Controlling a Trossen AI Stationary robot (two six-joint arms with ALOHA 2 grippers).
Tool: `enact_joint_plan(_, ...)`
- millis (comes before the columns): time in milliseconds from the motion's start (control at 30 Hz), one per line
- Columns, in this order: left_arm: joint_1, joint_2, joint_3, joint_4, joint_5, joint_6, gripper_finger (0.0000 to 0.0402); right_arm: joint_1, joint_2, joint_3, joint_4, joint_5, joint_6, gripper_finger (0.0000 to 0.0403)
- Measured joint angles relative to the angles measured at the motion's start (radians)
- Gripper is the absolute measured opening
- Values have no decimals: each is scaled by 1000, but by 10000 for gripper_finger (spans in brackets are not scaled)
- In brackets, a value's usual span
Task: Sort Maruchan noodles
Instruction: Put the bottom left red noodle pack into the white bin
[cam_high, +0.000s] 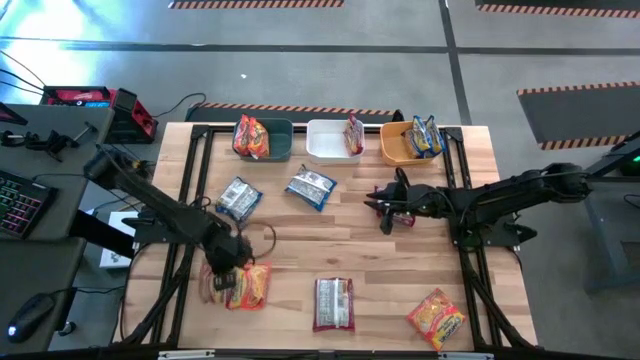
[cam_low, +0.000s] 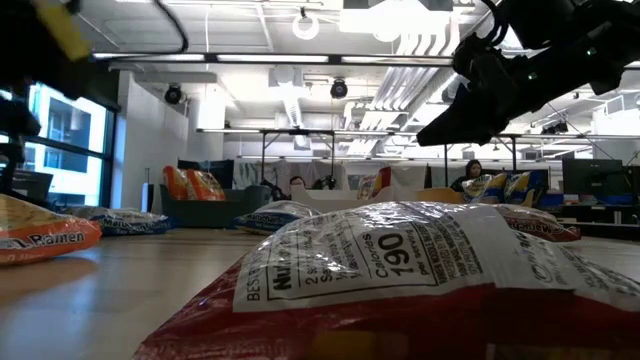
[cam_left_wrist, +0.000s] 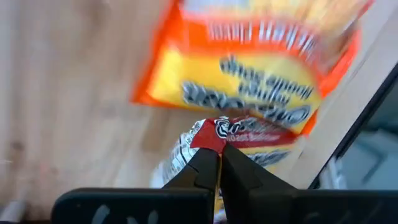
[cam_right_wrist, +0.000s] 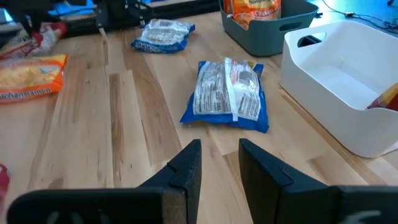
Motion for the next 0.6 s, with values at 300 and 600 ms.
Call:
enact_joint_plan(300, 92, -244, 0, -29, -323, -91, 0, -11, 28, 5, 156, -6, 79, 89)
enact_joint_plan(600, 227, -326, -1, 111, -649, 38, 0, 7, 243, 175, 155, -70, 159, 140)
